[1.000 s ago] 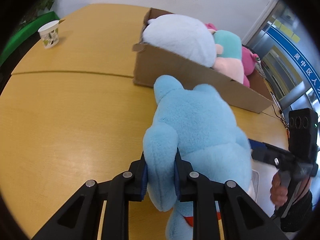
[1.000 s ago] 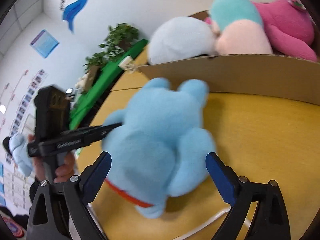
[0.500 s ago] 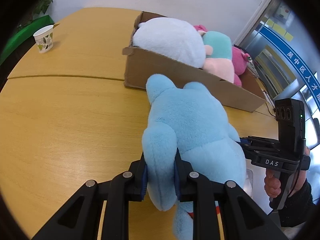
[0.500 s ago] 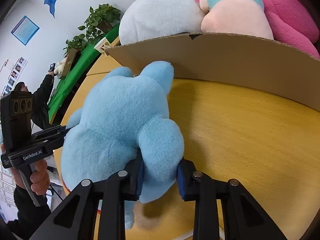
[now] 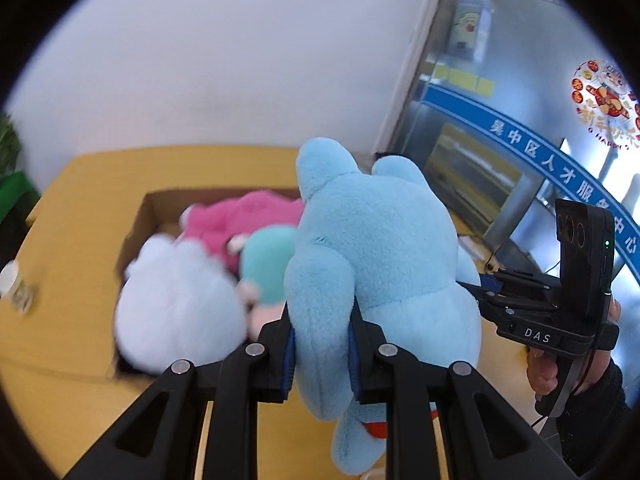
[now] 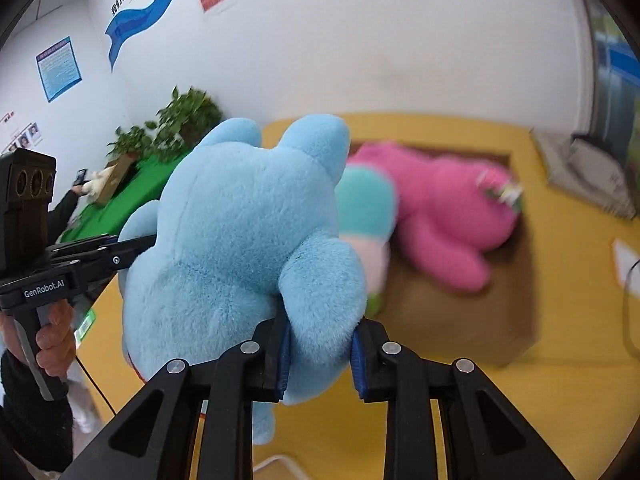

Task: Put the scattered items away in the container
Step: 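Lift the light blue plush with both grippers and lower it into the box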

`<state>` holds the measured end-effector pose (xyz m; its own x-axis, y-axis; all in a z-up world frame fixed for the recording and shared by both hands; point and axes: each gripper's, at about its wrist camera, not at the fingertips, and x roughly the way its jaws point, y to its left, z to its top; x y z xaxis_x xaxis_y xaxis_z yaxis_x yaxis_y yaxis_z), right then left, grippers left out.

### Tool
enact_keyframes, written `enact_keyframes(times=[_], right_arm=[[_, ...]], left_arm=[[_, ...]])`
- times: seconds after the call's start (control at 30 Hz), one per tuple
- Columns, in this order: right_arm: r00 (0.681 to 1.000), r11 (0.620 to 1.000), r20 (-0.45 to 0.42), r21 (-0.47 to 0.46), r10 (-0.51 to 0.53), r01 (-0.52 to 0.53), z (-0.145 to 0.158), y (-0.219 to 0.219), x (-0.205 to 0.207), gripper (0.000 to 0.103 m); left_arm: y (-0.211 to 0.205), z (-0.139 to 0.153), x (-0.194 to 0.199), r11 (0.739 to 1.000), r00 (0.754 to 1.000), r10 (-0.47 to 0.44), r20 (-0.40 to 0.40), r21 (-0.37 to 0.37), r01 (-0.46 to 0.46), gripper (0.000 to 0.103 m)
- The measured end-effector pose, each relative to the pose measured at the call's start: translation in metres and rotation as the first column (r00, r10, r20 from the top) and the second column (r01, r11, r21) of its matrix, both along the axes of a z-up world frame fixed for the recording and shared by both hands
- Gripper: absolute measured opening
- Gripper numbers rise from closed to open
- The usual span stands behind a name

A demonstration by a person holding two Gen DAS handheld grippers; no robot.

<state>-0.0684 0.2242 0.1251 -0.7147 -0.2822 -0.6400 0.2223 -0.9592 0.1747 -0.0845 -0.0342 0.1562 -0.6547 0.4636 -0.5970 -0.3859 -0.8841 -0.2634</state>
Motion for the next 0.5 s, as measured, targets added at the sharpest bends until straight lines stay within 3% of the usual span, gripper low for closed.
enact_keyframes(times=[0.1, 0.23, 0.5], right_arm=[[0.998, 0.998, -0.043, 0.04, -0.042, 0.044, 0.026, 0.025, -0.022, 0.026], [0.997, 0.994, -0.039, 0.086, -0.064, 0.067, 0.025, 0.055, -0.047, 0.026], [0.994, 0.991, 0.064, 0.106, -0.09, 0.083, -0.059, 0.105, -0.103, 0.027]], left_arm=[[0.029, 0.01, -0.036, 1.0, 1.0, -0.02, -0.007, 0.017, 0.02, 0.02], [0.063, -0.01, -0.077, 1.0, 0.999, -0.014, 0.037, 0.008, 0.014, 0.02], [0.101, -0.1, -0.129, 0.998, 0.976, 0.011, 0.216, -0.057, 0.001, 0.02]])
